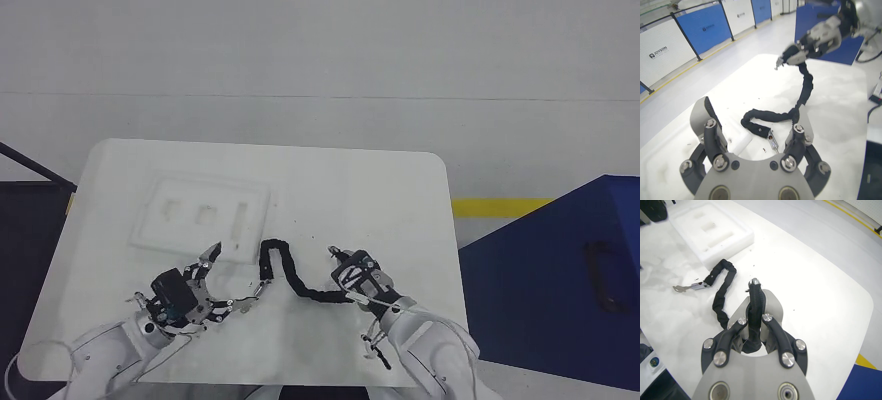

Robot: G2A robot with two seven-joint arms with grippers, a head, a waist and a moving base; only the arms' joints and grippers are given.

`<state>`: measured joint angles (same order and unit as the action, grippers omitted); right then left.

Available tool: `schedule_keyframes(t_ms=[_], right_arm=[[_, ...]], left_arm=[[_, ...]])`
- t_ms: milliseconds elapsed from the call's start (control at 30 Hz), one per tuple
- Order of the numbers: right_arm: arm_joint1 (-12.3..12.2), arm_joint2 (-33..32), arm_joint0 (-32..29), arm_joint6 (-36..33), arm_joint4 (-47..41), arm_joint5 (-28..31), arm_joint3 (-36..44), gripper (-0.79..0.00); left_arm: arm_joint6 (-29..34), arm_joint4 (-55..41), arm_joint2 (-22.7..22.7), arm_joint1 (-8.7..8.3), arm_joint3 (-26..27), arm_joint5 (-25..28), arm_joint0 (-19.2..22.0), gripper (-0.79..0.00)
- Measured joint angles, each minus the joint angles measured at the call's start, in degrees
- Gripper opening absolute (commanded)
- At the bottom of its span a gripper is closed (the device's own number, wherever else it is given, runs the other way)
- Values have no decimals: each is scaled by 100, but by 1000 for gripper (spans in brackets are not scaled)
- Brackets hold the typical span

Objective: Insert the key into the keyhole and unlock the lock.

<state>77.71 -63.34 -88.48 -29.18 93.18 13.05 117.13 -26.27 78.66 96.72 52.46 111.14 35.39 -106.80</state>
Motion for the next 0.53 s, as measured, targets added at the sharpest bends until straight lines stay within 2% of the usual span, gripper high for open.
schedule_keyframes(t_ms=[133,200,233,267,400,533], right_arm=[[43,439,271,104,803,-297,-426,-785],[82,683,425,33,1108,-444,-675,-785],[105,807,511,-45,1249,-520,-804,-416],[140,972,628,-174,1419,-615,-962,0],[247,1413,923,-520,1780,-844,-1239,0],[263,1497,890,-641,2098,-980,-1054,0]], left_arm=[[-270,-1035,613,17,67,182,-326,0],[-382,-1141,696,27,144,269,-470,0],[-404,-1145,702,29,163,306,-504,0],[-409,-1139,700,29,169,313,-511,0],[-402,-1131,694,29,164,300,-502,0],[-402,-1131,694,29,164,300,-502,0]])
